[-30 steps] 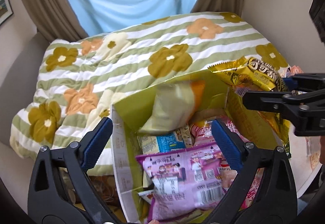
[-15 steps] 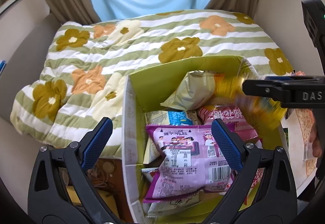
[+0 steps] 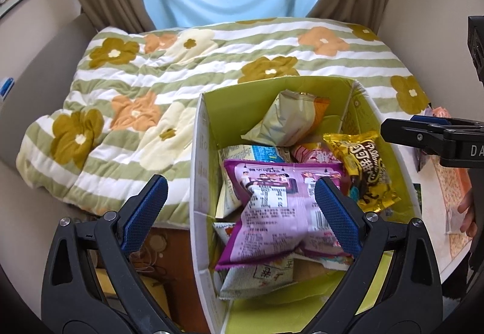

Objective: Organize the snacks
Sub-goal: 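Carry both bags over the cardboard box and open both tools to drop them, then move both tools back to the table toward a green biscuit packet and white bag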

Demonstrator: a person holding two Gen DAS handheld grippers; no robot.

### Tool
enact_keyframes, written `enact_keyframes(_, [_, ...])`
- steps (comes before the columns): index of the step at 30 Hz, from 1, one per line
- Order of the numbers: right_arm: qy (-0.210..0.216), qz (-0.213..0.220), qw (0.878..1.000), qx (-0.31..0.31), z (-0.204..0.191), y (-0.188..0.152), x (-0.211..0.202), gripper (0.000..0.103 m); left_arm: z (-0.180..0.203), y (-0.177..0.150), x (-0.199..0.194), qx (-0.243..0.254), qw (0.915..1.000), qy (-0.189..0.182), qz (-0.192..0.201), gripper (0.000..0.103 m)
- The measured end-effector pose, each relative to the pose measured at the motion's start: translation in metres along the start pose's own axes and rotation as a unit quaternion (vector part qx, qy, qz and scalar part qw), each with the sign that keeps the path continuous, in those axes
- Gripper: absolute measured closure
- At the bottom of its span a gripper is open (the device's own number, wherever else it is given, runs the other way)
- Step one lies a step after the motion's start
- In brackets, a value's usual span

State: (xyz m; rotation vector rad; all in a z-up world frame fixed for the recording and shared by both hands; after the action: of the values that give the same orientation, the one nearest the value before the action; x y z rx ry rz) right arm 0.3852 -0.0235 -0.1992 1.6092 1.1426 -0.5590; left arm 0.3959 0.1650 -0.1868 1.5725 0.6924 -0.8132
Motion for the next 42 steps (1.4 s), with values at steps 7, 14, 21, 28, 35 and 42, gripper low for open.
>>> enact_keyframes(7, [-0.017,0.028,0.999,0.003,-0.001,-0.017,-0.034,0.01,0.019,-0.005,-0.018,-0.002,0.9993,-0.036,0.011,0.006])
enact_keyframes(14, [-0.062,0.066,0.996,0.023,0.031,-0.036,-0.087,0.01,0.071,-0.009,-0.037,0.023,0.9969,-0.072,0.021,0.006])
enact_keyframes(21, [-0.11,0.091,0.989,0.042,0.093,-0.063,-0.142,0.01,0.155,-0.015,-0.065,0.055,0.9925,-0.102,0.039,0.006])
enact_keyframes(28, [-0.139,0.104,0.982,0.07,0.162,-0.1,-0.193,0.002,0.246,-0.03,-0.077,0.075,0.989,-0.125,0.027,0.006])
enact_keyframes(35, [-0.159,0.093,0.979,0.084,0.225,-0.146,-0.213,0.0,0.31,-0.053,-0.056,0.069,0.9891,-0.13,-0.01,0.006])
enact_keyframes(42, [-0.166,0.035,0.979,0.114,0.261,-0.197,-0.18,0.001,0.348,-0.082,0.008,0.079,0.9865,-0.117,-0.083,0.006])
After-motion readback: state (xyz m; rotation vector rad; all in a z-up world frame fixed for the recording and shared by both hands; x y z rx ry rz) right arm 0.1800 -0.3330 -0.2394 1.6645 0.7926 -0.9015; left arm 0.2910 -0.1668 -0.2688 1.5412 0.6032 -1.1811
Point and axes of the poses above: each gripper's, at about its wrist camera, not at the fingertips, and x roughly the way its jaws point, z to its right, y to its top, the point moved 6 cm from there along x, roughly the way its jaws point
